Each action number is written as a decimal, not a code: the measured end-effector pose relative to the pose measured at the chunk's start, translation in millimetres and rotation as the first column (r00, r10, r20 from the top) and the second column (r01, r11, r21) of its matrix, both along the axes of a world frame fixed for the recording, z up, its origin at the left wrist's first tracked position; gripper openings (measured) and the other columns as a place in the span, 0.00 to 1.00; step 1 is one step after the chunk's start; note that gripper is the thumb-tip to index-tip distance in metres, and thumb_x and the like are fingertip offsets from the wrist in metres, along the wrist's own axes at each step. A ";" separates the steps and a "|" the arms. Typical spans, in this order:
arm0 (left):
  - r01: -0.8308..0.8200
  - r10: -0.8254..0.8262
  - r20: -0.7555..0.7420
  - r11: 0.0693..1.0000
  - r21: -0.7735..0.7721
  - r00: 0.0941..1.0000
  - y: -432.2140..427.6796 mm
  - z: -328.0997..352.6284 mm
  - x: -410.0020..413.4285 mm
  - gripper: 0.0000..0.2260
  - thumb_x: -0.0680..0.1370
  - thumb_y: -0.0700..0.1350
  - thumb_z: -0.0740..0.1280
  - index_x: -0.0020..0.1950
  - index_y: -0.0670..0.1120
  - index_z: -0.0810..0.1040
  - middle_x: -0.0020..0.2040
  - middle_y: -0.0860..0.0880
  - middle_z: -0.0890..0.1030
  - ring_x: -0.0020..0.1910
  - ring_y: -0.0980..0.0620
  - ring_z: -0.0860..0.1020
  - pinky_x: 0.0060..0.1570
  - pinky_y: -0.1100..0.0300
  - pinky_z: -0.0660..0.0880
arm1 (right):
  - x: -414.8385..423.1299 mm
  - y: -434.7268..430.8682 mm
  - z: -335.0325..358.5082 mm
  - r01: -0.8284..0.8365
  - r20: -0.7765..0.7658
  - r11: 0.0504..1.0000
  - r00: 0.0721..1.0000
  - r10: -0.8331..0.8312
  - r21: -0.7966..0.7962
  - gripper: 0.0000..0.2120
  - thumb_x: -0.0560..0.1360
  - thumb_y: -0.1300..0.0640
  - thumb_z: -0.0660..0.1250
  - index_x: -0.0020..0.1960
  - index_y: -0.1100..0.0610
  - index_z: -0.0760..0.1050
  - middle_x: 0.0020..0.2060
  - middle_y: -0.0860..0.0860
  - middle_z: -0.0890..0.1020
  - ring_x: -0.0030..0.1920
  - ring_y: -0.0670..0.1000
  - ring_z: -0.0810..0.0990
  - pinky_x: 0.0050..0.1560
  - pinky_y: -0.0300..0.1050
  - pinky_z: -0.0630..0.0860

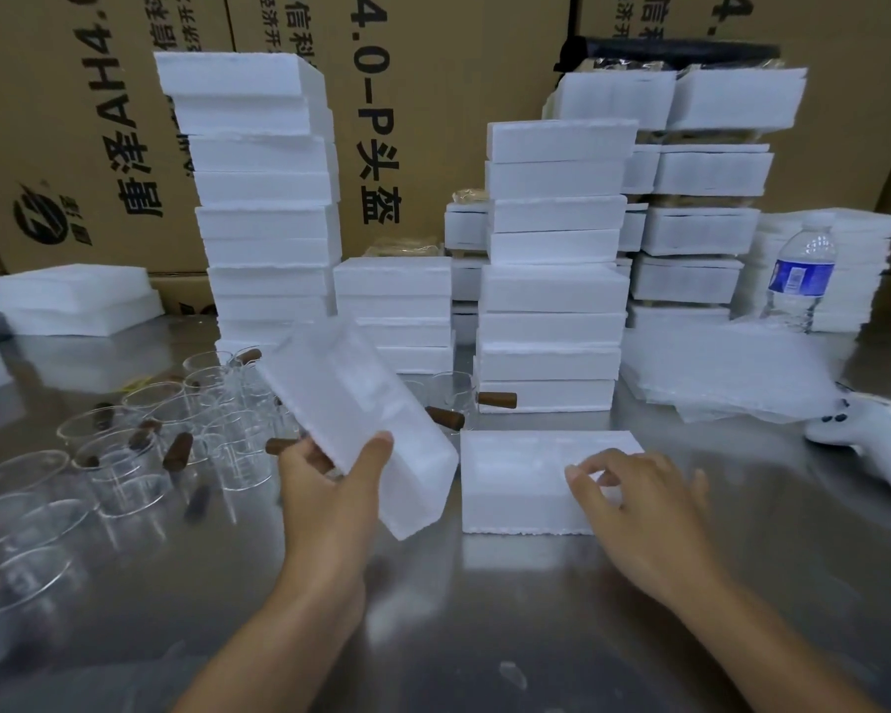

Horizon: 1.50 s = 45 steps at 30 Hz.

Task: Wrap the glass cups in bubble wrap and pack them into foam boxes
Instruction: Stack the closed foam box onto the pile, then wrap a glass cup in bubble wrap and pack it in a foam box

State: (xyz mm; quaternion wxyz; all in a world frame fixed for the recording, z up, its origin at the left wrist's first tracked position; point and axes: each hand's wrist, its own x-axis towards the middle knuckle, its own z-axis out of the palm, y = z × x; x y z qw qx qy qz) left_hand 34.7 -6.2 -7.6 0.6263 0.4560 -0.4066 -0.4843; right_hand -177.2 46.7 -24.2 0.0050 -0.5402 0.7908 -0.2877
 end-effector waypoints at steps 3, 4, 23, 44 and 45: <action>0.074 -0.061 -0.099 0.988 0.136 0.993 6.7 -6.5 -0.8 0.20 0.74 0.42 0.71 0.64 0.41 0.70 0.54 0.47 0.81 0.52 0.47 0.80 0.57 0.48 0.75 | 0.3 0.0 -1.5 0.048 -0.069 0.998 0.997 -0.046 0.031 0.17 0.77 0.39 0.52 0.47 0.45 0.77 0.45 0.42 0.76 0.60 0.46 0.70 0.70 0.60 0.51; 0.104 -0.084 -0.121 0.980 0.168 0.989 9.6 -8.3 -1.3 0.21 0.74 0.41 0.71 0.65 0.41 0.69 0.54 0.47 0.81 0.52 0.46 0.80 0.57 0.47 0.75 | 0.2 0.3 -1.2 0.072 -0.077 0.997 0.995 -0.069 0.031 0.18 0.77 0.39 0.51 0.47 0.46 0.77 0.46 0.42 0.77 0.60 0.46 0.70 0.70 0.61 0.50; 0.545 -0.517 -0.231 0.611 0.574 0.824 19.5 3.0 27.1 0.23 0.79 0.52 0.64 0.62 0.34 0.70 0.44 0.38 0.84 0.36 0.43 0.84 0.28 0.55 0.80 | -8.8 9.0 -3.4 0.149 -0.134 0.987 0.978 -0.156 -0.064 0.23 0.79 0.44 0.52 0.26 0.50 0.61 0.31 0.44 0.73 0.51 0.53 0.73 0.66 0.56 0.60; 0.548 -0.009 0.864 0.776 -0.312 0.504 12.6 -9.4 -22.1 0.06 0.79 0.54 0.61 0.56 0.62 0.68 0.59 0.63 0.71 0.58 0.65 0.69 0.54 0.71 0.64 | 15.1 -4.8 20.3 -0.027 -0.084 0.943 0.996 -0.001 -0.331 0.07 0.76 0.52 0.63 0.40 0.50 0.75 0.38 0.45 0.80 0.41 0.48 0.74 0.59 0.52 0.67; 0.564 0.048 0.900 0.765 -0.312 0.434 9.6 -12.0 -28.1 0.10 0.79 0.56 0.59 0.60 0.61 0.68 0.62 0.62 0.69 0.60 0.63 0.68 0.56 0.70 0.63 | 17.5 -11.8 24.5 -0.060 -0.075 0.940 0.996 0.036 -0.335 0.05 0.76 0.53 0.63 0.42 0.50 0.75 0.38 0.45 0.81 0.42 0.48 0.76 0.58 0.52 0.69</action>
